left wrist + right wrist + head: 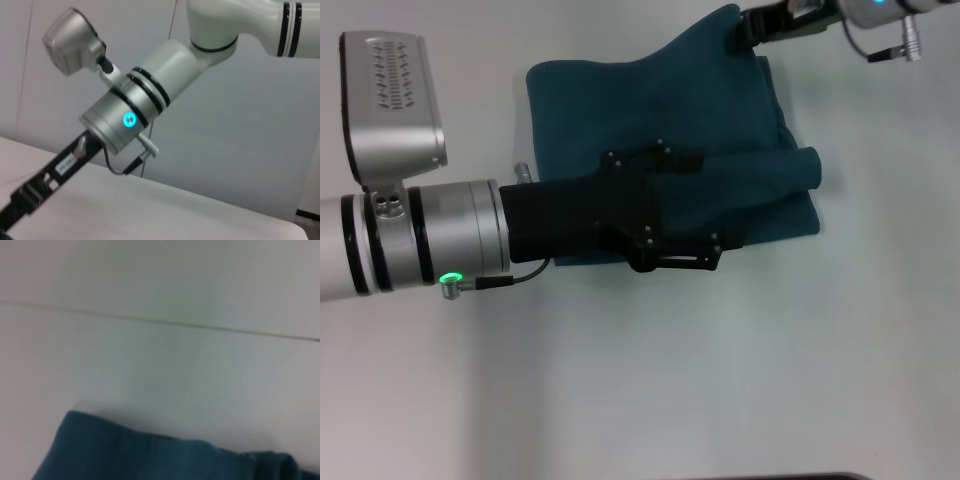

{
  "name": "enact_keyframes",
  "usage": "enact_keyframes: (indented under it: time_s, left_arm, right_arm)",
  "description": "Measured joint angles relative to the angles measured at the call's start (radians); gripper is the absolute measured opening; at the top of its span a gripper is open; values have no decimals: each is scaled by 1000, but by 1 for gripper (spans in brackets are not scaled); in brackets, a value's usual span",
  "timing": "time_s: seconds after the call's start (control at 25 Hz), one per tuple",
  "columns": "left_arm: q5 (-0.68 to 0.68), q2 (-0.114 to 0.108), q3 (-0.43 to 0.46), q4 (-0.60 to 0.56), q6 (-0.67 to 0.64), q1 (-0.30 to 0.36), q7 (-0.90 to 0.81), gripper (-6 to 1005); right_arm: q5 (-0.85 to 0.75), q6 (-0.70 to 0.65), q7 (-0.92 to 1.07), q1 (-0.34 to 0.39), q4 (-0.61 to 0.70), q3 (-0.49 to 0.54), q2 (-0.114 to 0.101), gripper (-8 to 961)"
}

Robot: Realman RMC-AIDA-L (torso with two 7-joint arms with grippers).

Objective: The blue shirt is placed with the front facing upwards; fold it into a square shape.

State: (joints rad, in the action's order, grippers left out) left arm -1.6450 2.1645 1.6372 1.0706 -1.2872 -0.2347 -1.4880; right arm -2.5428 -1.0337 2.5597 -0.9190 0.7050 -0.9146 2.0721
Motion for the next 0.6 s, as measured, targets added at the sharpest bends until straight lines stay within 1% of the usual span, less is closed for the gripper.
enact_keyframes:
  time_s: [0.08,0.2,0.28,0.44,0.52,0.6]
  left_arm:
    - [5,0,3,0,-3,0,0,949]
    - [4,0,11,4,-9,7,0,949]
    - [-1,0,22,7,-10,12,0,950]
    - [-11,3,55,10,-17,26,0,950]
    - [-16,5,76,10,-28,32,0,950]
    - [-20,4,106,11,-50,39,0,950]
  right_arm:
    - [19,-24,4,38,76,5,1,63]
    - [62,-50,-14,96,175,3,4,168]
    - [112,-71,-66,131,207,0,5,238]
    - [244,-129,-218,185,214,-3,11,401]
    - [304,-147,-296,201,184,-14,16,487]
    - [344,-148,-347,203,131,-30,17,485]
